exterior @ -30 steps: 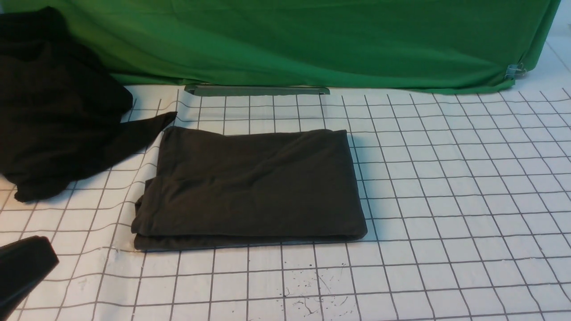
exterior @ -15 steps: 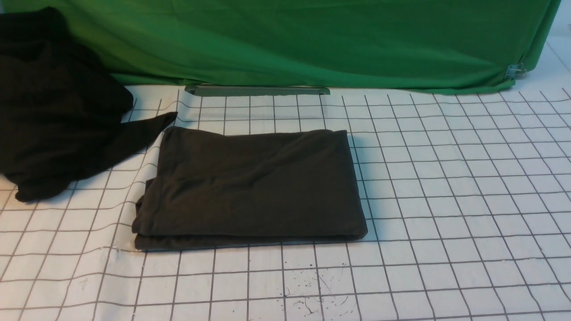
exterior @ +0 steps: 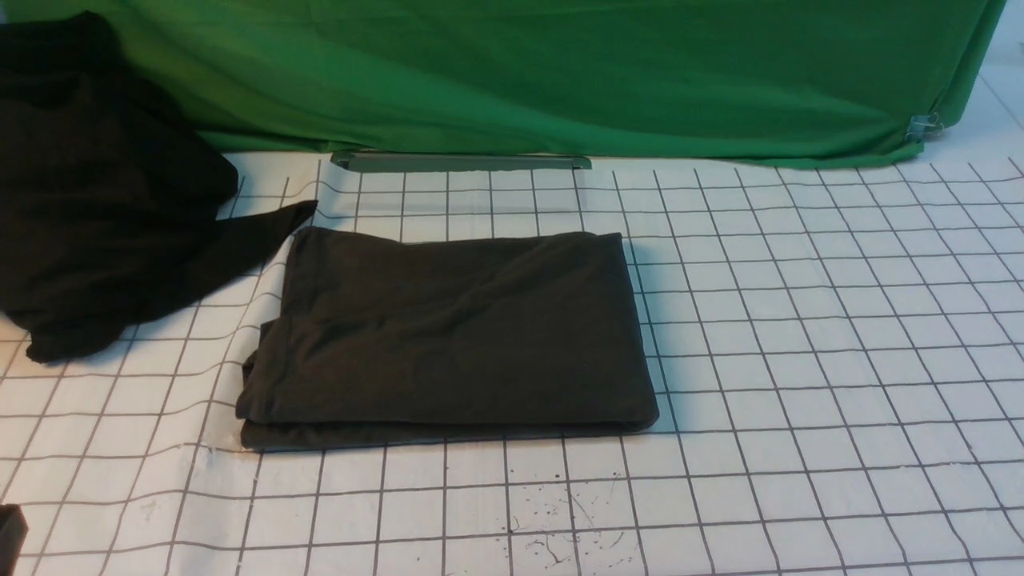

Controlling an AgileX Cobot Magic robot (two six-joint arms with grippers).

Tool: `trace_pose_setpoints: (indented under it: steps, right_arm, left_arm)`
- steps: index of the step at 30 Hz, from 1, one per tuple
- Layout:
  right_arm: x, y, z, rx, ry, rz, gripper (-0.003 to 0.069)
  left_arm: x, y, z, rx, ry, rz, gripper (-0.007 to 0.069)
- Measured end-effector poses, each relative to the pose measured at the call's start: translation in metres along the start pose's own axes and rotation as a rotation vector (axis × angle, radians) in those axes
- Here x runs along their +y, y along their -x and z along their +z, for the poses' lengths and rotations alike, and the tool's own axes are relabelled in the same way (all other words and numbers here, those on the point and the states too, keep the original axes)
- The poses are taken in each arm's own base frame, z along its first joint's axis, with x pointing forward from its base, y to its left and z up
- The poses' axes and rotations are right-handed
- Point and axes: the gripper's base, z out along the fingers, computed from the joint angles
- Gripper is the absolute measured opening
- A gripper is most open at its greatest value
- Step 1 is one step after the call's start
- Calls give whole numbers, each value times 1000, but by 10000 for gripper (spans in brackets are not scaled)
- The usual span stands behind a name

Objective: Fold a long-sleeved shirt over a white checkered tablecloth.

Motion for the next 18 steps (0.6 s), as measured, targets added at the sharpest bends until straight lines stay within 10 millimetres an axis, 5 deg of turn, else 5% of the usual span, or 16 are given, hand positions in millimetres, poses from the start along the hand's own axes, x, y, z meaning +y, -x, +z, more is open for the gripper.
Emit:
trace_pose_setpoints:
  steps: [18]
  right_arm:
    - [0, 0, 0, 0, 0, 0, 170]
  left_arm:
    - [0, -2, 0, 3, 2, 9, 1]
